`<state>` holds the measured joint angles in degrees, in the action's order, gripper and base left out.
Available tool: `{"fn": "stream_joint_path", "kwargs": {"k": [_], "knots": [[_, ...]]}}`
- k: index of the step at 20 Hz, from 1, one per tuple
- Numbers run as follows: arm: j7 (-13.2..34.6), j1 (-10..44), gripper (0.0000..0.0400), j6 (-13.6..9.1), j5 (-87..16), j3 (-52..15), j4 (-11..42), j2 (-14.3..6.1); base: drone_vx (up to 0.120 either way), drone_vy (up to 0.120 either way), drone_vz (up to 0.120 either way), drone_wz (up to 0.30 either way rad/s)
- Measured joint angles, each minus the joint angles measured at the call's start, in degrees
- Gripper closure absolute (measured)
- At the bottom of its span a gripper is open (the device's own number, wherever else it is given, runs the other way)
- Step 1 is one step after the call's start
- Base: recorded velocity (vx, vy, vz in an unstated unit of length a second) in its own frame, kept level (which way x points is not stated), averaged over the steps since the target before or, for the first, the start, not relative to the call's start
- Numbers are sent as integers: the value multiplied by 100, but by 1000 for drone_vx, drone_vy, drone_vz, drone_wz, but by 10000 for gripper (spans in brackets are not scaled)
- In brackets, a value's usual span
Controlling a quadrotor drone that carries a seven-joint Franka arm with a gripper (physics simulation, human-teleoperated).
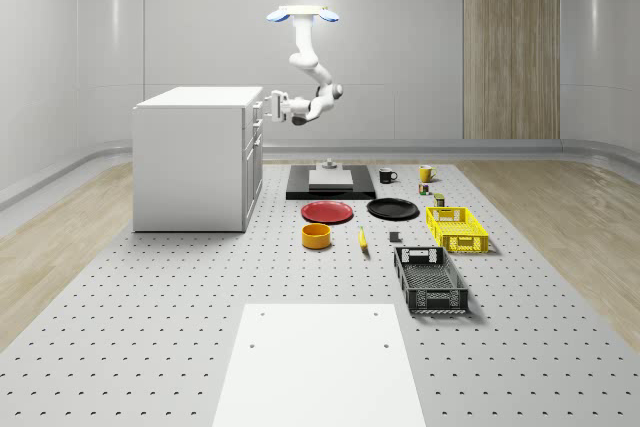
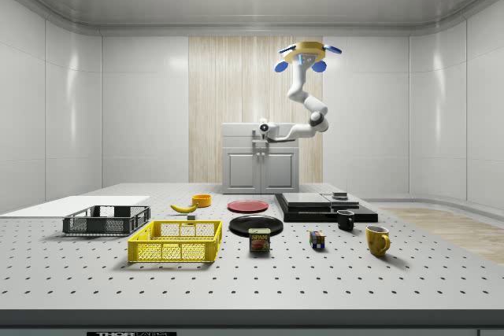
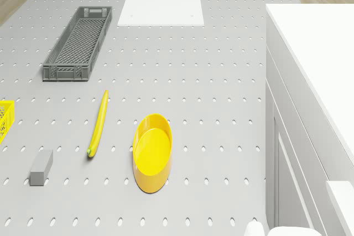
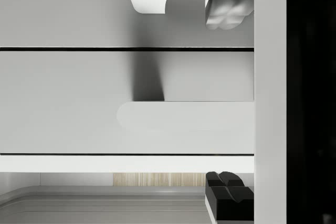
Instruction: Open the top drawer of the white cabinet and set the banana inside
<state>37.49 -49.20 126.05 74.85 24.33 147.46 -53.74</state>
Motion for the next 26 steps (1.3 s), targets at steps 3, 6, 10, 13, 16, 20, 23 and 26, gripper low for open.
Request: {"fn": "stream_joint_path", "kwargs": {"k": [3, 6, 10, 13, 16, 20, 23, 26], "knots": [[-71, -6, 0, 45, 169, -119, -44, 118, 0, 0, 0, 0], [-141, 1, 0, 77, 330, -234, -86, 233, 0, 0, 0, 0], [-198, 60, 0, 60, 469, -344, -120, 332, 0, 0, 0, 0], [-225, 126, 0, 22, 539, -408, -134, 381, 0, 0, 0, 0], [-243, 198, 0, -24, 593, -464, -143, 417, 0, 0, 0, 0], [-293, 264, 0, -44, 721, -574, -174, 507, 0, 0, 0, 0], [-317, 328, 0, -78, 790, -642, -188, 553, 0, 0, 0, 0], [-332, 400, 0, -121, 840, -699, -196, 586, 0, 0, 0, 0]]}}
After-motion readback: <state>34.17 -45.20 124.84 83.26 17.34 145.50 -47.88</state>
